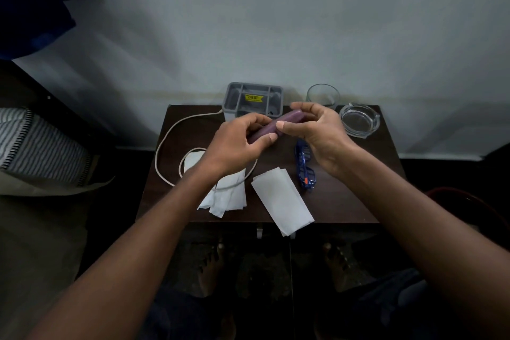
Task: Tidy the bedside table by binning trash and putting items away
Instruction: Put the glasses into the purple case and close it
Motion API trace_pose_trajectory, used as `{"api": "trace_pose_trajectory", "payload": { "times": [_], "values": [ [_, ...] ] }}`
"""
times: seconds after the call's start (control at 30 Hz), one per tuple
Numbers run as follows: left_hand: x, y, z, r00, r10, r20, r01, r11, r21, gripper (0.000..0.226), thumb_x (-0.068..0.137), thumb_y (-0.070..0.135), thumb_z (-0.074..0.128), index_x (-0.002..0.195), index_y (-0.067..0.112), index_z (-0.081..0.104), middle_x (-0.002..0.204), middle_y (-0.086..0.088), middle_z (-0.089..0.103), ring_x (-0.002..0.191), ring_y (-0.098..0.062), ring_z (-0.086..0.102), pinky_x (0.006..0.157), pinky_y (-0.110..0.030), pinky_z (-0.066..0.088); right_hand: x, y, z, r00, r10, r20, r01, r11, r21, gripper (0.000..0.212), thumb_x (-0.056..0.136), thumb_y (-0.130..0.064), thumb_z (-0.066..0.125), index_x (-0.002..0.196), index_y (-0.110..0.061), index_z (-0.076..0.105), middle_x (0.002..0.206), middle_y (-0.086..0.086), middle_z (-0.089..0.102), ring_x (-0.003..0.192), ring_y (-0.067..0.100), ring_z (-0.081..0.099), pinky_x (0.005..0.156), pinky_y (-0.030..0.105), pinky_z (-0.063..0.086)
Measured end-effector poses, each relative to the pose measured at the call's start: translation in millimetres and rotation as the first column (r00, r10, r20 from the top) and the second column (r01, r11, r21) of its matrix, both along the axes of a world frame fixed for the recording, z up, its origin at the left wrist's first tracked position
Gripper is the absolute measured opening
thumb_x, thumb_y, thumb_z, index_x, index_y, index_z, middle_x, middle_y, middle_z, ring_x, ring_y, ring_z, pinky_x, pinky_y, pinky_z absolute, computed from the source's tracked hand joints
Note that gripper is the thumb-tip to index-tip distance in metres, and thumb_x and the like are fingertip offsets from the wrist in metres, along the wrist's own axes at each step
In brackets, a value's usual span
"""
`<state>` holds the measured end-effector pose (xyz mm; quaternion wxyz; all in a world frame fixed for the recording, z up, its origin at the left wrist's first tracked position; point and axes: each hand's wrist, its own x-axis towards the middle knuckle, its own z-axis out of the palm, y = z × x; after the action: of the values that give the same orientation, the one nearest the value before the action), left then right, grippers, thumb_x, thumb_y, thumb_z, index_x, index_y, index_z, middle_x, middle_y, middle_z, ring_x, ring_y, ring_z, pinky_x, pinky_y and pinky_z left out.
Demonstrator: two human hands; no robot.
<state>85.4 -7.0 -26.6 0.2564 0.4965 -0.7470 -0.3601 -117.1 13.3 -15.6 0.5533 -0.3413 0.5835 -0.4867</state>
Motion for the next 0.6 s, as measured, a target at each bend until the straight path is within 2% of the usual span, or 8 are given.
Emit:
{"api": "trace_pose_trajectory", "payload": {
  "times": [0.13, 0.23, 0.33, 0.4, 0.47, 0.53, 0.6],
  "values": [
    [-4.1, 5.8, 1.4, 0.986, -0.030, 0.164, 0.068, 0.970, -0.235, 0.040, 0.102, 0.044, 0.060, 0.137, 0.025, 0.065, 0.115, 0.003, 0.076, 0.097, -0.017, 0.071, 0.083, -0.042, 0.061, 5.6, 4.9, -6.7, 0.982, 0.047, 0.181, -0.062, 0.995, 0.078, 0.042, 0.091, -0.007, 0.081, 0.130, 0.001, 0.068, 0.119, 0.016, 0.080, 0.113, 0.027, 0.078, 0.108, 0.045, 0.058],
    [-7.4, 8.2, -0.4, 0.930, -0.061, 0.364, 0.171, 0.945, -0.278, 0.037, 0.109, 0.042, 0.044, 0.134, 0.022, 0.061, 0.109, -0.002, 0.075, 0.091, -0.027, 0.070, 0.072, -0.042, 0.057, 12.2, 10.2, -10.9, 0.981, -0.008, 0.193, -0.013, 0.994, 0.106, 0.041, 0.093, -0.011, 0.079, 0.131, 0.002, 0.067, 0.116, 0.018, 0.080, 0.107, 0.029, 0.080, 0.103, 0.047, 0.061],
    [-11.1, 10.8, -2.3, 0.882, -0.072, 0.465, 0.221, 0.936, -0.274, 0.037, 0.114, 0.037, 0.034, 0.138, 0.017, 0.053, 0.123, -0.007, 0.070, 0.101, -0.029, 0.067, 0.074, -0.037, 0.046, 16.8, 13.0, -11.3, 0.978, -0.035, 0.207, 0.013, 0.994, 0.106, 0.046, 0.093, -0.010, 0.079, 0.134, 0.003, 0.063, 0.119, 0.021, 0.079, 0.107, 0.032, 0.080, 0.097, 0.046, 0.064],
    [-12.7, 12.0, -2.1, 0.866, -0.081, 0.493, 0.241, 0.932, -0.269, 0.036, 0.114, 0.033, 0.033, 0.139, 0.014, 0.050, 0.125, -0.009, 0.069, 0.103, -0.029, 0.067, 0.074, -0.035, 0.044, 15.9, 14.0, -9.8, 0.976, -0.037, 0.215, 0.017, 0.995, 0.097, 0.046, 0.093, -0.008, 0.079, 0.134, 0.003, 0.062, 0.119, 0.021, 0.078, 0.106, 0.032, 0.080, 0.093, 0.044, 0.066],
    [-11.5, 11.3, -1.1, 0.867, -0.062, 0.495, 0.220, 0.938, -0.267, 0.034, 0.114, 0.031, 0.033, 0.138, 0.013, 0.050, 0.118, -0.011, 0.071, 0.096, -0.031, 0.069, 0.071, -0.039, 0.049, 14.9, 15.4, -7.0, 0.975, -0.013, 0.224, -0.005, 0.997, 0.082, 0.041, 0.094, -0.006, 0.077, 0.132, 0.004, 0.064, 0.119, 0.022, 0.078, 0.106, 0.032, 0.080, 0.089, 0.041, 0.067],
    [-6.9, 6.1, 1.5, 0.907, -0.013, 0.421, 0.126, 0.962, -0.241, 0.035, 0.114, 0.032, 0.030, 0.136, 0.014, 0.051, 0.103, -0.013, 0.073, 0.086, -0.036, 0.070, 0.070, -0.047, 0.055, 14.1, 17.6, -3.7, 0.969, 0.028, 0.245, -0.044, 0.997, 0.058, 0.034, 0.096, -0.003, 0.073, 0.128, 0.004, 0.066, 0.121, 0.023, 0.078, 0.107, 0.031, 0.080, 0.088, 0.039, 0.066],
    [-0.6, -0.3, 1.3, 0.952, 0.032, 0.305, 0.042, 0.972, -0.232, 0.036, 0.115, 0.034, 0.029, 0.130, 0.014, 0.055, 0.088, -0.008, 0.070, 0.077, -0.035, 0.067, 0.067, -0.047, 0.053, 12.2, 17.5, -0.9, 0.957, 0.067, 0.282, -0.079, 0.996, 0.032, 0.027, 0.098, -0.001, 0.069, 0.125, 0.004, 0.068, 0.123, 0.023, 0.077, 0.108, 0.030, 0.079, 0.091, 0.039, 0.066]
  ]
}}
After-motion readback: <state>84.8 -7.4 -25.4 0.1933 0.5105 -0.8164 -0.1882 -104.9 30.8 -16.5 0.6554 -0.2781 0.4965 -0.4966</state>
